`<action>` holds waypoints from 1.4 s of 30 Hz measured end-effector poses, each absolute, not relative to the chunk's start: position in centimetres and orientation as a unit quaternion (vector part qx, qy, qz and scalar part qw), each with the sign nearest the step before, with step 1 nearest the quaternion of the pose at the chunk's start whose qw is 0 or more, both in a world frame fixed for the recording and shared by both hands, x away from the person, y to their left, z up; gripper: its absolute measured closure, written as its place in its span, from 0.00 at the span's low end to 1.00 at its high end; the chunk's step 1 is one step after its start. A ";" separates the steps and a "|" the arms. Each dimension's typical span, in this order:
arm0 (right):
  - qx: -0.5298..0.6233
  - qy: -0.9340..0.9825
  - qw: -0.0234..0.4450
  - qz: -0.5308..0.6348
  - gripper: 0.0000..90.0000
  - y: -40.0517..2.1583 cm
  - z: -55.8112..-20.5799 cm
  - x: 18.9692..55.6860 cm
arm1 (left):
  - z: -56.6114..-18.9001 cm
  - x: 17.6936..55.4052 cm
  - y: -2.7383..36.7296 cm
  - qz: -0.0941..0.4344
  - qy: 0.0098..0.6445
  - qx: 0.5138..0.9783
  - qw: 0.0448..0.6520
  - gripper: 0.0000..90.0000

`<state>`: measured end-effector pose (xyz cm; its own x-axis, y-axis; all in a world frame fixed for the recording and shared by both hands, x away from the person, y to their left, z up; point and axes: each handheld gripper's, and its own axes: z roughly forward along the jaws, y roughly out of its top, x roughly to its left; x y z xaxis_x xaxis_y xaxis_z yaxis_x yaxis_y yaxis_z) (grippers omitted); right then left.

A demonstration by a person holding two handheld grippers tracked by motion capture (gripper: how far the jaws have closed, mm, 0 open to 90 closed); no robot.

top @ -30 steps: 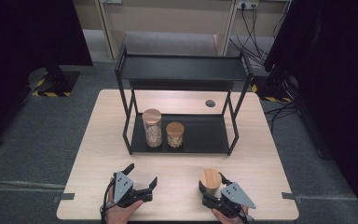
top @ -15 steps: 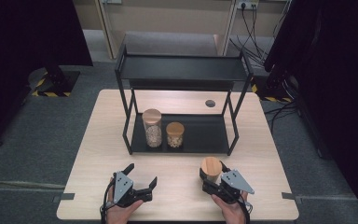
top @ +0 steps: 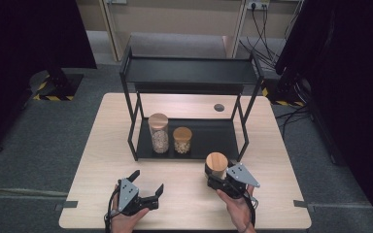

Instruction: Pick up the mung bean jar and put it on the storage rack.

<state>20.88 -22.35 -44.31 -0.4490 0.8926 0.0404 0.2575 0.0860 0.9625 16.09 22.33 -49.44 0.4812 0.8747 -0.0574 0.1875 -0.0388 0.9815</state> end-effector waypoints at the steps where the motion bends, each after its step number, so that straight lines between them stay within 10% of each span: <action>1: 0.429 0.671 0.306 0.522 0.28 -22.2 -44.2 21.1 | -49.4 16.1 22.3 0.306 0.407 0.652 0.561 0.02; 42: 0.473 0.662 0.324 0.483 0.28 -17.4 -43.9 30.5 | -49.4 16.1 22.4 0.305 0.407 0.653 0.562 0.02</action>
<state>30.49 -17.37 -43.93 -0.3432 0.9389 0.0273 0.3129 0.0868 0.9458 16.12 22.38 -49.45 0.4838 0.8732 -0.0591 0.1891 -0.0383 0.9812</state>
